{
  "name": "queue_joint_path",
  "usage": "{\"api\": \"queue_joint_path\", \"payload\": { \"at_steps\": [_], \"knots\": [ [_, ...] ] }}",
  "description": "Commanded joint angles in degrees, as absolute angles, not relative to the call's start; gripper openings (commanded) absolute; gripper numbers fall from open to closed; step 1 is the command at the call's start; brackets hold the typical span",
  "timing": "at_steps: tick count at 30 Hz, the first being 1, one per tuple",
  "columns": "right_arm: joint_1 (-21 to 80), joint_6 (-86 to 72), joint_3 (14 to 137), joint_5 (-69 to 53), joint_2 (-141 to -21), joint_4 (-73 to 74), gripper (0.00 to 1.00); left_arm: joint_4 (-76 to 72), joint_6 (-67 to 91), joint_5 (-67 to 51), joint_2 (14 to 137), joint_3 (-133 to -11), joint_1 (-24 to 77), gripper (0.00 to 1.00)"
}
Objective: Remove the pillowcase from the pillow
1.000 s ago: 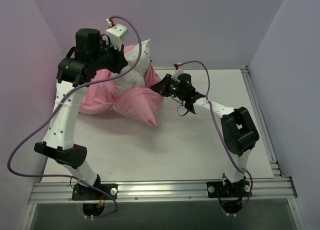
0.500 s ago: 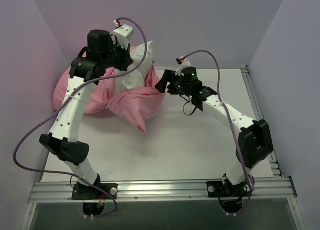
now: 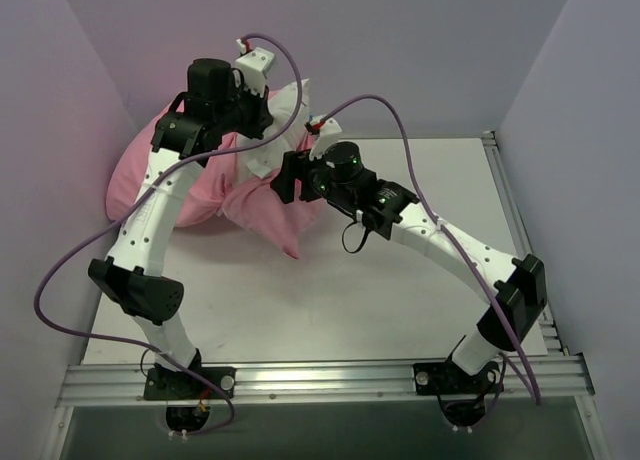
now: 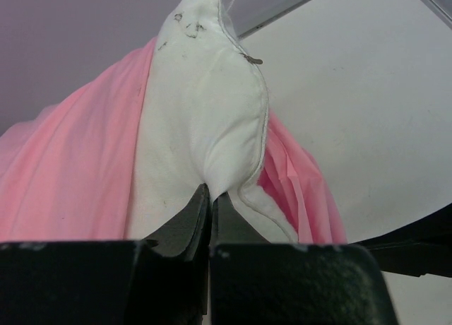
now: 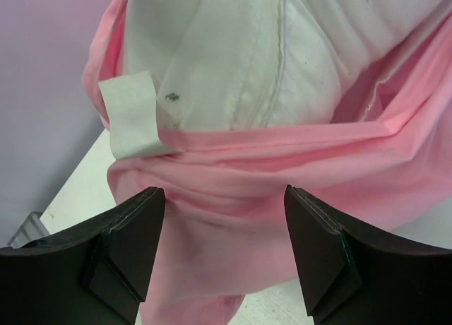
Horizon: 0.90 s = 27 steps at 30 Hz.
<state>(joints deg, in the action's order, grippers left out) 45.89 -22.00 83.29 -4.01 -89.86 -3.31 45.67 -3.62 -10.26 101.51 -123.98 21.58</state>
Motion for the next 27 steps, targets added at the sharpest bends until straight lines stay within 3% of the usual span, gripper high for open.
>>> {"api": "queue_joint_path", "payload": {
  "at_steps": [1, 4, 7, 8, 9, 10, 11, 21, 27],
  "knots": [
    [46.2, -20.1, 88.4, -0.7, -93.6, -2.6, 0.69, 38.5, -2.8, -9.3, 101.2, -128.1, 21.8, 0.02],
    [47.4, -20.0, 91.8, -0.5, -96.2, -1.8, 0.64, 38.5, -2.8, -8.8, 101.5, -128.3, 22.0, 0.02],
    [48.3, -20.0, 92.4, -0.5, -96.9, -1.7, 0.47, 38.3, -3.2, -7.7, 101.9, -128.7, 22.0, 0.02],
    [48.5, -20.2, 92.1, -0.4, -96.8, -1.4, 0.3, 38.1, -3.3, -7.2, 102.0, -128.7, 22.0, 0.02],
    [48.6, -20.5, 91.7, -0.2, -96.5, -1.2, 0.23, 38.0, -3.6, -6.6, 102.1, -128.8, 22.0, 0.02],
    [49.0, -20.7, 90.2, -0.2, -95.6, -1.1, 0.1, 37.7, -4.3, -4.9, 102.7, -129.5, 21.9, 0.02],
    [49.1, -20.9, 89.1, -0.2, -94.9, -1.1, 0.06, 37.7, -4.6, -4.1, 103.1, -130.2, 21.9, 0.02],
    [53.7, -25.6, 71.6, 5.9, -83.9, -2.6, 0.06, 41.9, -8.5, 5.9, 114.3, -148.2, 20.6, 0.02],
    [55.2, -30.7, 61.4, 4.7, -80.4, -5.3, 0.07, 42.1, -9.5, 7.8, 115.6, -150.1, 20.1, 0.02]
  ]
}}
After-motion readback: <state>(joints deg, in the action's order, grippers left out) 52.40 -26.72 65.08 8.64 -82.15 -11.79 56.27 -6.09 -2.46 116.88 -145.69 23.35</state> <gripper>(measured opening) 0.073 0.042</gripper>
